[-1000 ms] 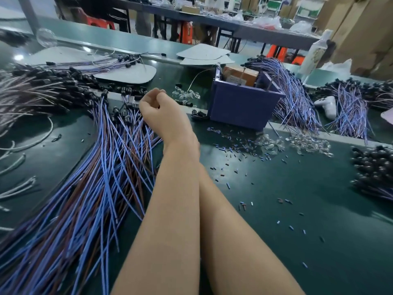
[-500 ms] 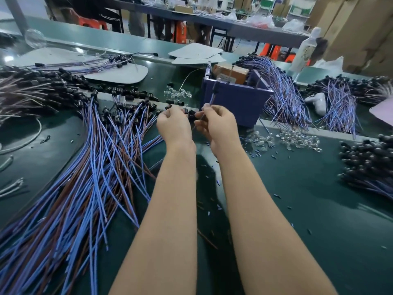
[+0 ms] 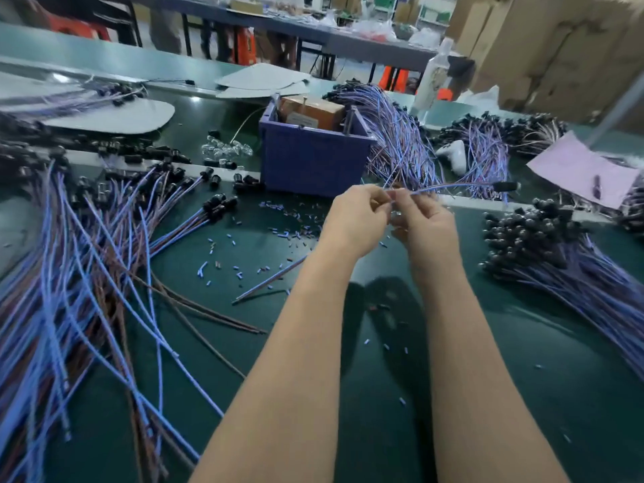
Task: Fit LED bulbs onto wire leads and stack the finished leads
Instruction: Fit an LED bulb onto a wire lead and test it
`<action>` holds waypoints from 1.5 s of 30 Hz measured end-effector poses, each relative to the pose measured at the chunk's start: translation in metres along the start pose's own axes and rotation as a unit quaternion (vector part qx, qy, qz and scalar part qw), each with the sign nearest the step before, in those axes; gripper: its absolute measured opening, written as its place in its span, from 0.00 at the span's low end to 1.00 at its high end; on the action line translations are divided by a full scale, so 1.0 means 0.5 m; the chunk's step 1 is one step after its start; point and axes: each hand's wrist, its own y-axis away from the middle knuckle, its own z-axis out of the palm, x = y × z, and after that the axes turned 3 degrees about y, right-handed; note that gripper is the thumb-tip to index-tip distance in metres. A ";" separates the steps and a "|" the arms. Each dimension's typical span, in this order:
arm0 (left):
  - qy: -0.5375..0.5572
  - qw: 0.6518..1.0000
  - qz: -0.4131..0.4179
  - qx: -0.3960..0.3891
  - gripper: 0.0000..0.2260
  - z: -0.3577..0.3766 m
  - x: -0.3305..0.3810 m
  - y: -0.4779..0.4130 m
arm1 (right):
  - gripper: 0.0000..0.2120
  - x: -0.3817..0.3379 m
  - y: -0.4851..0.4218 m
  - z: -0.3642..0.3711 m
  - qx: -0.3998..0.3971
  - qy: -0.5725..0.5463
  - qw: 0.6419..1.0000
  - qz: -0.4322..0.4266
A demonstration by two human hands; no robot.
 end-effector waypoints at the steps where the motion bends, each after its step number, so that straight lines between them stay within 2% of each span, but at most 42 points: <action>1: -0.009 1.000 0.010 0.000 0.06 0.013 0.006 -0.001 | 0.10 0.007 -0.003 -0.004 0.009 0.023 1.000 -0.017; 3: -0.038 0.999 0.010 -0.003 0.06 0.023 0.004 -0.001 | 0.10 0.012 -0.010 -0.017 0.104 0.013 0.994 -0.040; 5: -0.061 0.998 -0.011 0.002 0.07 0.013 -0.019 0.000 | 0.12 0.014 -0.016 -0.034 0.211 -0.057 0.975 -0.037; 7: -0.075 0.996 -0.030 0.024 0.08 -0.002 -0.047 0.001 | 0.13 0.020 -0.020 -0.042 0.250 -0.121 0.960 -0.020; 9: -0.064 0.996 -0.035 0.043 0.08 -0.005 -0.064 0.003 | 0.12 0.026 -0.021 -0.030 0.218 -0.148 0.965 0.009; 10: -0.050 0.997 -0.029 0.052 0.08 -0.002 -0.066 0.003 | 0.11 0.029 -0.019 -0.018 0.172 -0.140 0.975 0.024; 13: -0.015 0.997 0.001 0.075 0.07 0.014 -0.064 0.004 | 0.09 0.044 -0.003 0.027 -0.001 -0.026 0.998 0.049; 15: 0.000 0.996 0.007 0.086 0.07 0.020 -0.064 0.007 | 0.11 0.054 0.005 0.043 -0.036 0.059 0.997 0.038; 18: -0.010 0.996 0.011 0.093 0.06 0.020 -0.069 0.009 | 0.13 0.053 0.007 0.039 0.023 0.065 0.998 -0.006; 22: -0.060 0.995 -0.025 0.081 0.07 0.013 -0.080 0.008 | 0.13 0.049 -0.003 0.014 0.126 -0.111 0.985 0.028; 24: -0.055 0.995 -0.028 0.077 0.07 0.012 -0.080 0.007 | 0.12 0.045 -0.005 0.008 0.126 -0.193 0.971 0.062; 26: -0.026 0.997 -0.017 0.072 0.06 0.013 -0.076 0.008 | 0.10 0.042 -0.004 0.008 0.092 -0.227 0.966 0.080; 28: 0.001 0.998 -0.009 0.062 0.05 0.014 -0.072 0.009 | 0.10 0.044 -0.001 0.012 0.069 -0.207 0.973 0.076; 31: 0.023 0.998 -0.014 0.060 0.05 0.012 -0.072 0.010 | 0.11 0.043 -0.004 0.012 0.099 -0.175 0.978 0.060; 34: 0.066 0.995 -0.031 0.063 0.08 -0.006 -0.082 0.006 | 0.11 0.036 -0.014 -0.017 0.168 -0.248 0.952 0.069; 36: 0.083 0.993 -0.035 0.076 0.10 -0.014 -0.085 0.002 | 0.11 0.034 -0.017 -0.033 0.182 -0.264 0.945 0.067; 41: 0.079 0.987 -0.040 0.131 0.08 0.008 -0.074 0.004 | 0.11 0.033 -0.006 -0.004 0.137 -0.247 0.957 0.065; 45: 0.083 0.988 -0.033 0.126 0.14 0.007 -0.073 0.007 | 0.11 0.036 -0.004 0.005 0.118 -0.227 0.965 0.063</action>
